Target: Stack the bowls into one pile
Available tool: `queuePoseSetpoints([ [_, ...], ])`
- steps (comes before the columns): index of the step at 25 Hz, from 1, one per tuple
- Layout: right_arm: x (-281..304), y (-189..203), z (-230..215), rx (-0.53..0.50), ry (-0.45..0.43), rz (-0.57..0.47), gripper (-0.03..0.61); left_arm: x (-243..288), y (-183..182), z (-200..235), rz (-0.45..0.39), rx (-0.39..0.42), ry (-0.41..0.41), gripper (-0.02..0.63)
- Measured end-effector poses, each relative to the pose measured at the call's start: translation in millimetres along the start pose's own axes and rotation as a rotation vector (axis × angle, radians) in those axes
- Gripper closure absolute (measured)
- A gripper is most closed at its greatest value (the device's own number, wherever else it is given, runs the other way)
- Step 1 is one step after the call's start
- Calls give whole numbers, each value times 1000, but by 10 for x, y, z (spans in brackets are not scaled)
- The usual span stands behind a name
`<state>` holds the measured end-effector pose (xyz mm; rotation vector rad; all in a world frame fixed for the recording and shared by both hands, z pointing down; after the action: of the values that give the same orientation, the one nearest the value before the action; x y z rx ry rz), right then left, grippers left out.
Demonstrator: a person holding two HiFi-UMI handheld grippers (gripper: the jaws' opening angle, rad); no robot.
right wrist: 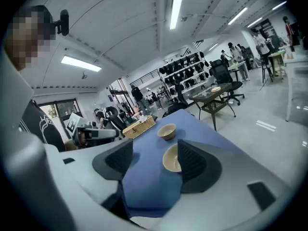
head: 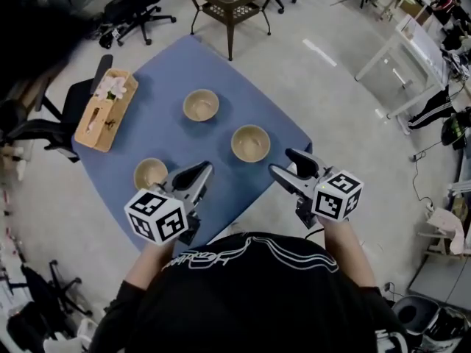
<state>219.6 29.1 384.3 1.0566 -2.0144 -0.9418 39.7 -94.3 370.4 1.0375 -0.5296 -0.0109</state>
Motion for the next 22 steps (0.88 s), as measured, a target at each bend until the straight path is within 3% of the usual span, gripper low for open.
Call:
queuePoseSetpoints([
  [12, 278, 222, -569, 6, 62, 119, 275, 72, 206, 313, 22, -10, -113, 575],
  [22, 613, 439, -1195, 72, 73, 282, 302, 178, 160, 503, 16, -99, -220, 575],
])
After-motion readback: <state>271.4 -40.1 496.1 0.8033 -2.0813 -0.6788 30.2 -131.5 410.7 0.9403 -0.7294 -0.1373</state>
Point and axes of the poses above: the fingertips, and each gripper's own axes: x forward along the fingers, z to its left, y out of its underside, the point moved 4 cm from there along -x, backward along the fingers, and after that the axes turned 14 degrees about -y, right-handed, at the moved point
